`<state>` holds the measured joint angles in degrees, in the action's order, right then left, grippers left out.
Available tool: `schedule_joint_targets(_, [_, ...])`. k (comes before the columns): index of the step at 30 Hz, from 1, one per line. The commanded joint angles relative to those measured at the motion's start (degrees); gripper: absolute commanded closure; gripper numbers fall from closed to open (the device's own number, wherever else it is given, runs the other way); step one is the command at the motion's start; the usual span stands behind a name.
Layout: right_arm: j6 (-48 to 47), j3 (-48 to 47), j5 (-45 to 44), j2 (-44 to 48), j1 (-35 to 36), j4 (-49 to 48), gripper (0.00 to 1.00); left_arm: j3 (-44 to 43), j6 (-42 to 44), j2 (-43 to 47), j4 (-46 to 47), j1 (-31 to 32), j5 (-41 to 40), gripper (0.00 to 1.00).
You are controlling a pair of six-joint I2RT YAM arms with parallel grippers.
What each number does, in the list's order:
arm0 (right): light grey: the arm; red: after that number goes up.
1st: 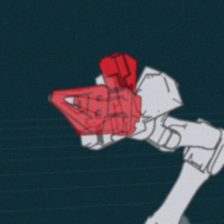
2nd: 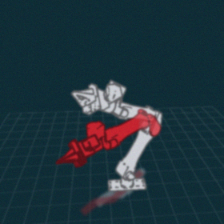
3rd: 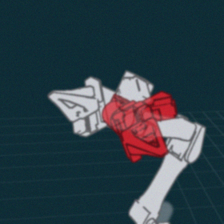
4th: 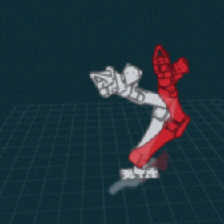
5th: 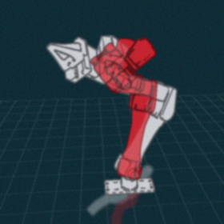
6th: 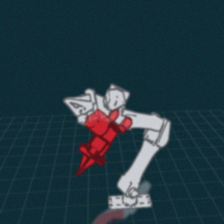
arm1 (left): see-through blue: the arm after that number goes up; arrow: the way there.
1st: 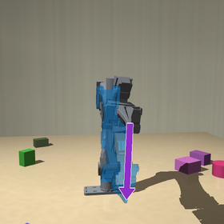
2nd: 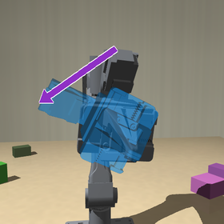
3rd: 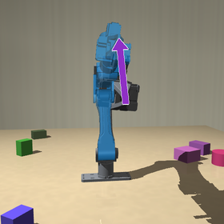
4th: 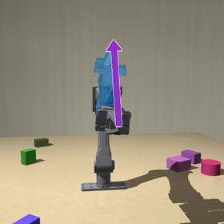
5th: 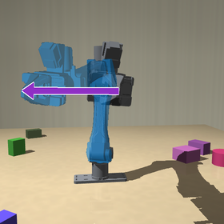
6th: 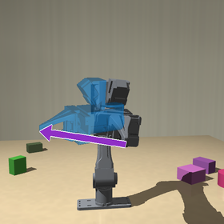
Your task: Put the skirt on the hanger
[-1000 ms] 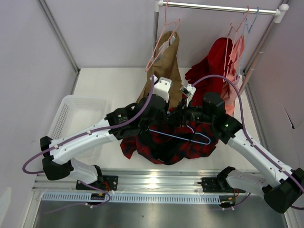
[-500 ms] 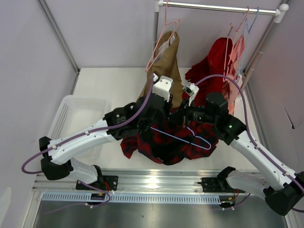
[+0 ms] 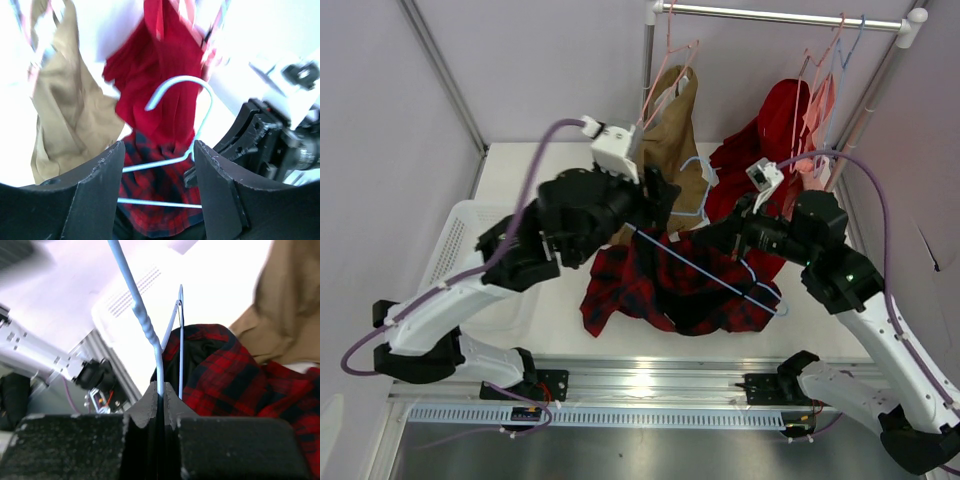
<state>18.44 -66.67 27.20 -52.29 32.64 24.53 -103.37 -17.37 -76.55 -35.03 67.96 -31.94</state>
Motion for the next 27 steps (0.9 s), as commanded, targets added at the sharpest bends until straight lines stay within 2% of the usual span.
schedule_joint_targets(1, [0.90, -7.76, -4.43, 0.88, -2.40, 2.70, 1.00, -5.78, 2.16, 4.48, -1.79, -0.11, -2.15, 0.38])
schedule_joint_targets(4, [1.16, -10.48, -6.45, 0.61, -3.72, 3.59, 1.00, -9.21, 2.34, 5.10, -3.55, -0.11, -2.68, 0.39])
schedule_joint_targets(8, [1.16, -16.89, -14.34, -1.23, -4.34, 6.74, 1.00, -10.97, 2.69, 6.33, -4.70, -0.11, -3.30, 0.39])
schedule_joint_targets(19, [-0.59, -37.11, -32.19, -13.34, -4.61, 10.88, 1.00, -12.99, 2.69, 7.03, -6.02, -0.11, -2.86, 0.39])
schedule_joint_targets(27, [-4.89, -50.82, -37.83, -21.18, -4.78, 11.76, 1.00, -13.70, 2.42, 7.30, -6.55, -0.11, -2.42, 0.40])
